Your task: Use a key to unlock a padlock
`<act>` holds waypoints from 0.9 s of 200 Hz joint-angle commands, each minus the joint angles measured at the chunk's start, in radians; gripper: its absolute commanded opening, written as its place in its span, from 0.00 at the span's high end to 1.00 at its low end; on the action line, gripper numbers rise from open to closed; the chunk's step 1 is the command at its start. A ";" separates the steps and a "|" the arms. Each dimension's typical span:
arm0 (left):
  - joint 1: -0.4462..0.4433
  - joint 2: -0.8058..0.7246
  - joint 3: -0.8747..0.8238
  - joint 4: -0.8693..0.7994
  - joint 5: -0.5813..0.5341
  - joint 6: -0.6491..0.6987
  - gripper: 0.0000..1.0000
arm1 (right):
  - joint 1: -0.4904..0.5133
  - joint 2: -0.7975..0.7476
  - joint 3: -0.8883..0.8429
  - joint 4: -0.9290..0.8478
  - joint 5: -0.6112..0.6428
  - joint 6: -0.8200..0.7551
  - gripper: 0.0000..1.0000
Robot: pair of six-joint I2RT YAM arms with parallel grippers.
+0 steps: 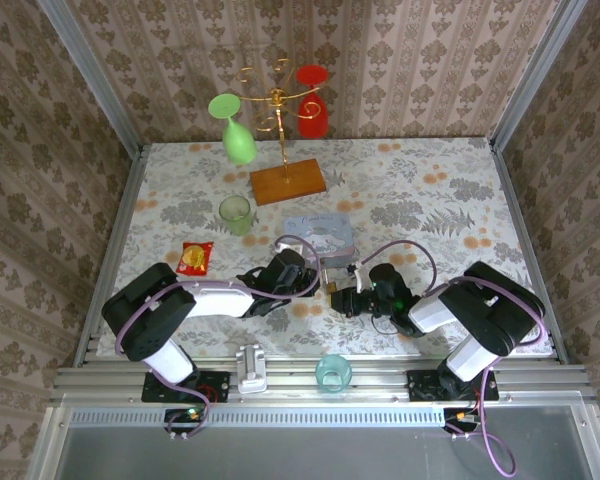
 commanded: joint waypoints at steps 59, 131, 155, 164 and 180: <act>0.014 -0.056 0.000 -0.031 -0.035 0.055 0.83 | -0.015 -0.034 0.005 -0.156 0.076 -0.023 0.69; -0.019 -0.058 0.101 -0.095 -0.078 0.150 0.69 | -0.017 -0.132 0.031 -0.357 0.181 -0.047 0.67; -0.024 -0.027 0.089 -0.072 -0.070 0.137 0.70 | -0.017 -0.157 0.041 -0.387 0.211 -0.056 0.65; -0.024 -0.024 0.086 -0.071 -0.073 0.136 0.70 | -0.017 -0.160 0.052 -0.396 0.212 -0.064 0.64; -0.024 -0.029 0.080 -0.081 -0.080 0.136 0.70 | -0.017 -0.166 0.073 -0.414 0.227 -0.074 0.61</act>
